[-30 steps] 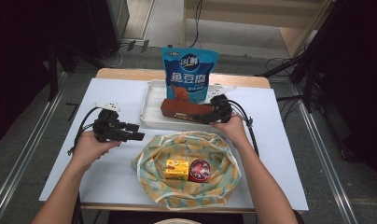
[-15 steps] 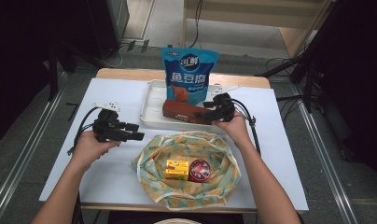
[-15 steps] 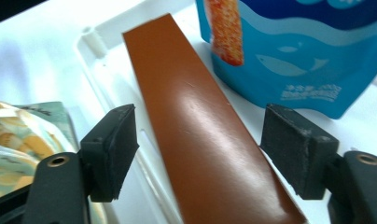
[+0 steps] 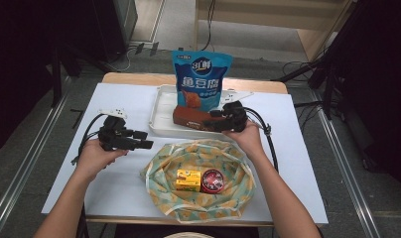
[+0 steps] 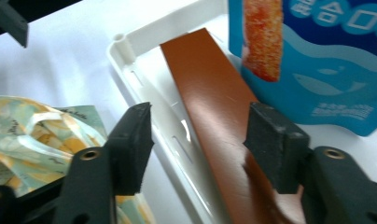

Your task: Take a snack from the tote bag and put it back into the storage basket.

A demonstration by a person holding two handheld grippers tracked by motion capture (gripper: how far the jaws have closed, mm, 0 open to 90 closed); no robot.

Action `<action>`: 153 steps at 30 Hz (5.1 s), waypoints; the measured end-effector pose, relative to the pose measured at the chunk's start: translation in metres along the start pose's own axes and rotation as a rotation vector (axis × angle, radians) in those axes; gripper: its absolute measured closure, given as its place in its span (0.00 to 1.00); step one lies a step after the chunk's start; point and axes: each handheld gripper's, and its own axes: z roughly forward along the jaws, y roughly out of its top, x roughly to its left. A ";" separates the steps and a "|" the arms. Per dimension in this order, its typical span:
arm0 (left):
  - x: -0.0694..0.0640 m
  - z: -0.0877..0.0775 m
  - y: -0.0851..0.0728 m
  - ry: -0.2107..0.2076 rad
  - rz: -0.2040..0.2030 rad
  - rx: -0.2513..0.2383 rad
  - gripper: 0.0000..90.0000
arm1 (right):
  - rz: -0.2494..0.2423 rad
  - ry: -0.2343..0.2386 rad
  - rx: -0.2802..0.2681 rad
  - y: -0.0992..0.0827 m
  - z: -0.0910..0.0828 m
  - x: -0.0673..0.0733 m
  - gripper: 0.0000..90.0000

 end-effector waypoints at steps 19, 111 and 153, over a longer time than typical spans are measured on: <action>0.000 -0.001 0.000 0.004 0.003 -0.001 0.45 | -0.048 0.028 0.022 -0.002 0.012 0.023 1.00; -0.012 0.005 0.004 0.007 0.080 -0.006 0.46 | 0.117 -0.032 0.084 0.018 0.046 -0.007 0.97; -0.040 0.018 0.022 -0.051 0.188 0.015 0.47 | 0.043 0.009 -0.017 -0.011 -0.028 0.036 0.65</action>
